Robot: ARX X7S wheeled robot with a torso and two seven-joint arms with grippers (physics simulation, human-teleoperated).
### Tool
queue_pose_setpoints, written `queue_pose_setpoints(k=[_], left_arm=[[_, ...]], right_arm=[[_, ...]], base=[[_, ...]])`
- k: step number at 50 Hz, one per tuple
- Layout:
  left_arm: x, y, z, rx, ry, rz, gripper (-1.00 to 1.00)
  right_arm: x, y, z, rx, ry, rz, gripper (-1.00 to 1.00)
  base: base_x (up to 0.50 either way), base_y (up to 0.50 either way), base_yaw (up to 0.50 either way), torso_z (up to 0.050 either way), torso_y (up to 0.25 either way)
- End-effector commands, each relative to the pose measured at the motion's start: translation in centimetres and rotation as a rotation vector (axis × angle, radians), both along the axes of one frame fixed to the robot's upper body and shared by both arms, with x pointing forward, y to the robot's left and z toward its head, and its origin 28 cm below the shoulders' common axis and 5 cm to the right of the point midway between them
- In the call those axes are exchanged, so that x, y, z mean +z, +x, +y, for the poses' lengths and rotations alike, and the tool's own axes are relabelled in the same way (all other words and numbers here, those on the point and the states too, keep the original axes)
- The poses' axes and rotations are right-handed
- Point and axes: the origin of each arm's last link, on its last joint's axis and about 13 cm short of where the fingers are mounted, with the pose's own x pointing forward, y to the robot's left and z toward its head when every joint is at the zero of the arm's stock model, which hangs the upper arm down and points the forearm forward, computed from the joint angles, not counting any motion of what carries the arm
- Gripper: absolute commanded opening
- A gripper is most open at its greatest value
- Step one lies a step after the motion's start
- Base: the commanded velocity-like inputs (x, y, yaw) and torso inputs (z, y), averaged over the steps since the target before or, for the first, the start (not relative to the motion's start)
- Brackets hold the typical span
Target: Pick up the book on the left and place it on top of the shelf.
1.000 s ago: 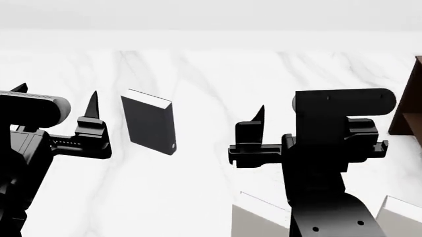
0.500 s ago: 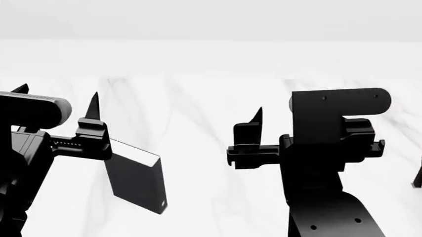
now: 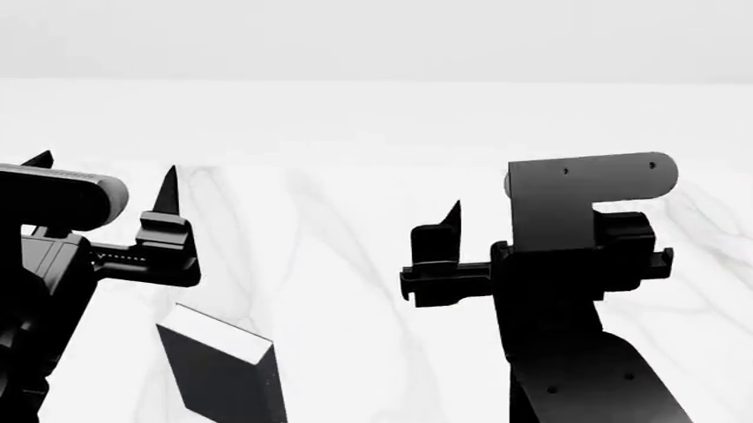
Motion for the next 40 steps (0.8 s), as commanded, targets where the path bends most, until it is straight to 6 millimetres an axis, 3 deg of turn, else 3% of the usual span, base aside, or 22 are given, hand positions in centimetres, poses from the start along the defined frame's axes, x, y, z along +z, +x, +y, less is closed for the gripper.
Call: queue_pose_setpoints(k=[1,6,12,40], left_arm=[[0.2,0.2,0.2,0.002,-0.026,-0.015,1.0],[0.2,0.2,0.2,0.003,-0.027,-0.016,1.0],[0.1,0.3,0.2,0.003,-0.026,-0.014,1.0],[-0.1,0.4,0.3,0.006,-0.024,-0.011,1.0]], right_arm=[[-0.4,1.4,0.1,0.133,-0.031,0.181,1.0],[-1.1,1.7,0.0,0.385,-0.084,0.296,1.0],[-1.2,1.9,0.0,0.496,-0.092,0.296,1.0],[-2.6,2.3,1.9,0.656,-0.072,0.306,1.0]], base=[[0.0,0.0,0.0,0.0,0.0],[0.0,0.0,0.0,0.0,0.0],[0.0,0.0,0.0,0.0,0.0],[0.0,0.0,0.0,0.0,0.0]])
